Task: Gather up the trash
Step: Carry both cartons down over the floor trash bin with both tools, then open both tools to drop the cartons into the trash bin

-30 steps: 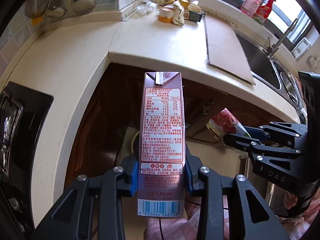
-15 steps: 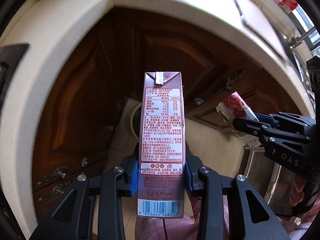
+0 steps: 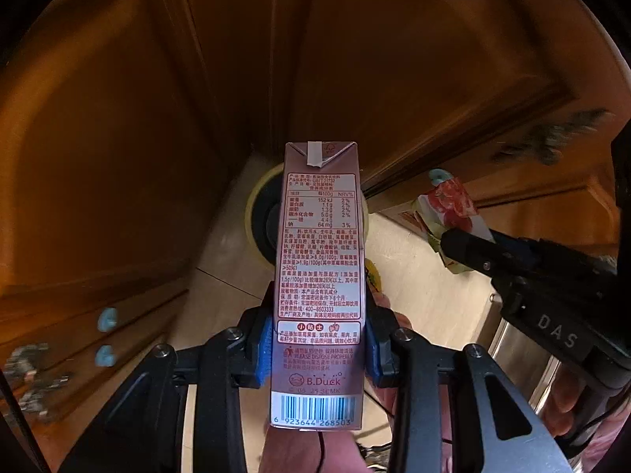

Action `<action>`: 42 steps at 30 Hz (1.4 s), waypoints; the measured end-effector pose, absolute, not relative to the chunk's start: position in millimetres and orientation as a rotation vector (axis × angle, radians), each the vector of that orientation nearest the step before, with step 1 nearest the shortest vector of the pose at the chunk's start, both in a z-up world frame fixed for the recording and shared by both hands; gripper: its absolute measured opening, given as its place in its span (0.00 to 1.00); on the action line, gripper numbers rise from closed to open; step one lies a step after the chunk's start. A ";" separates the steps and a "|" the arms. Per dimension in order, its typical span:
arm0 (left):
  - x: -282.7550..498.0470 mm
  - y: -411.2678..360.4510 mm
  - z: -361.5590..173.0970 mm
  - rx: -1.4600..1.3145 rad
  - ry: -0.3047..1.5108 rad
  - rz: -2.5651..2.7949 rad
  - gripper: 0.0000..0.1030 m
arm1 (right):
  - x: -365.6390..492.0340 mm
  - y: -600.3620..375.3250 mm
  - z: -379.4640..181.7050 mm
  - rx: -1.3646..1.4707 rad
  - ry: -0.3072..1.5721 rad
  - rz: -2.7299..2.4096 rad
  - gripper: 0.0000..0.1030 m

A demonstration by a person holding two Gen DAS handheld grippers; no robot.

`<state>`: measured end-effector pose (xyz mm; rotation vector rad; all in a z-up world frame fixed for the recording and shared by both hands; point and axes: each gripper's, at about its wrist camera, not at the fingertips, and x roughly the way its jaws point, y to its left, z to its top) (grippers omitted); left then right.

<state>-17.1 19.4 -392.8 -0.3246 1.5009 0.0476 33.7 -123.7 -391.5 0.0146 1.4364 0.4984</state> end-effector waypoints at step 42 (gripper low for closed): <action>15.6 32.5 -341.6 -0.260 1.430 0.163 0.72 | 66.0 -123.4 -367.7 -0.006 1.495 0.519 0.43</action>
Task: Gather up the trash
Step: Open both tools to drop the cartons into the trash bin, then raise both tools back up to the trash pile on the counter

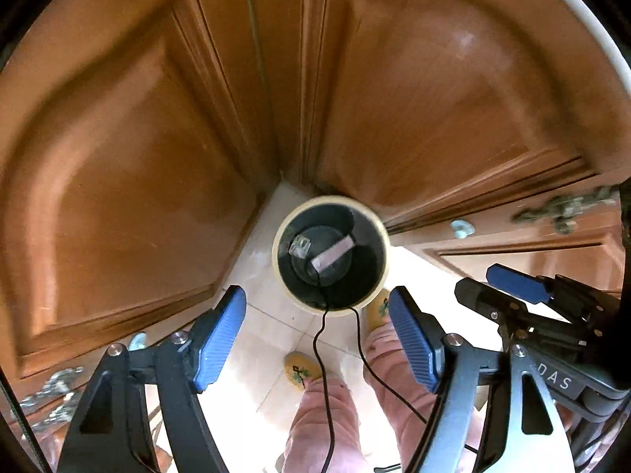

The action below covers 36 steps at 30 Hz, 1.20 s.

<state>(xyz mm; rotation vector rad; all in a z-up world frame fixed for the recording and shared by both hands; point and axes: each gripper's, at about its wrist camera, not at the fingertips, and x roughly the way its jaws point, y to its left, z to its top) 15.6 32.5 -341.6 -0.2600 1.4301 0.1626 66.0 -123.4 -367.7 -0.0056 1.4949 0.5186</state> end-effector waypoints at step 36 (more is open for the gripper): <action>-22.8 -6.1 20.4 -0.028 0.835 -0.011 0.83 | -6.8 -148.9 -34.4 -0.018 0.973 0.508 0.43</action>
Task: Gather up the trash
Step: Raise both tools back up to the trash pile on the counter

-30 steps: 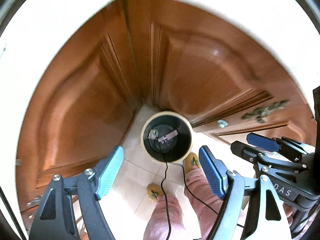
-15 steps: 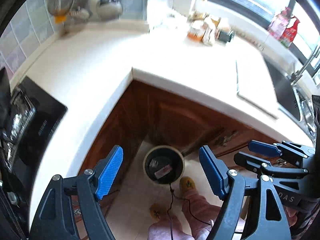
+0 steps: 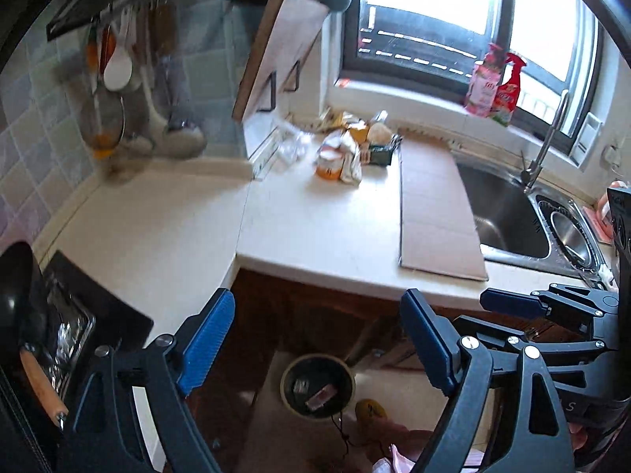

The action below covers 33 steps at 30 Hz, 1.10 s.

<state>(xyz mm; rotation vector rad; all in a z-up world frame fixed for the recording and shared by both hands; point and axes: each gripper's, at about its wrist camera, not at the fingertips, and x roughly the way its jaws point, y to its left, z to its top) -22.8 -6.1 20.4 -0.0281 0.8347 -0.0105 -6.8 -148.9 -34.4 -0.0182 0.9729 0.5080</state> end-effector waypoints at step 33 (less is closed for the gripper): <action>285.2 -39.7 -37.8 -0.035 0.895 0.170 0.85 | 332.0 -158.6 -65.3 -0.079 1.061 0.561 0.53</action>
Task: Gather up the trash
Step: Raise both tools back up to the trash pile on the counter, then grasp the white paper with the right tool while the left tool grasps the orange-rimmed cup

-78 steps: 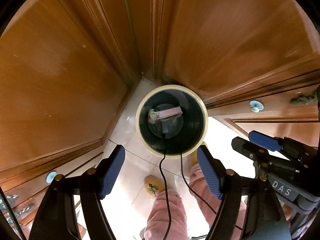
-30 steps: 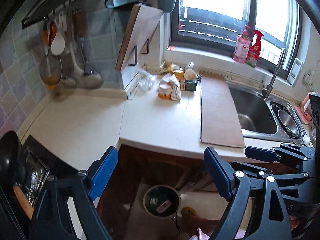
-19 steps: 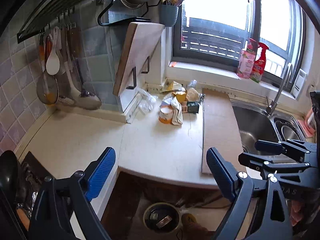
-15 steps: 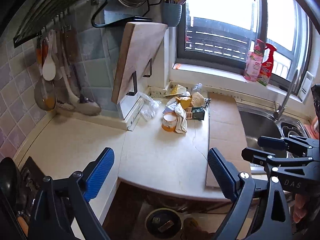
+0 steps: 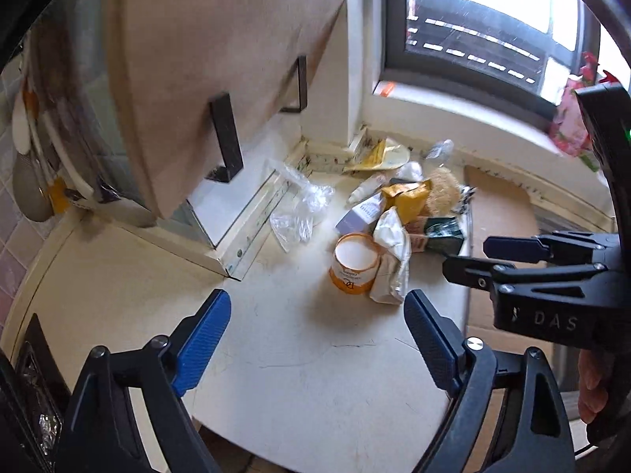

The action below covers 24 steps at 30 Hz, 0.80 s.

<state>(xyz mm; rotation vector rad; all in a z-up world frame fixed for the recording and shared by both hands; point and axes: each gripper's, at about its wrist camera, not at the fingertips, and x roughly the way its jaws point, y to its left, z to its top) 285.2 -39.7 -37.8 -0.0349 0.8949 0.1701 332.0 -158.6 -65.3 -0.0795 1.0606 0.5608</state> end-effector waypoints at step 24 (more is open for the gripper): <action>349.9 -35.0 -108.8 -0.072 1.010 0.234 0.83 | 401.3 -134.2 -143.0 -0.031 1.192 0.660 0.34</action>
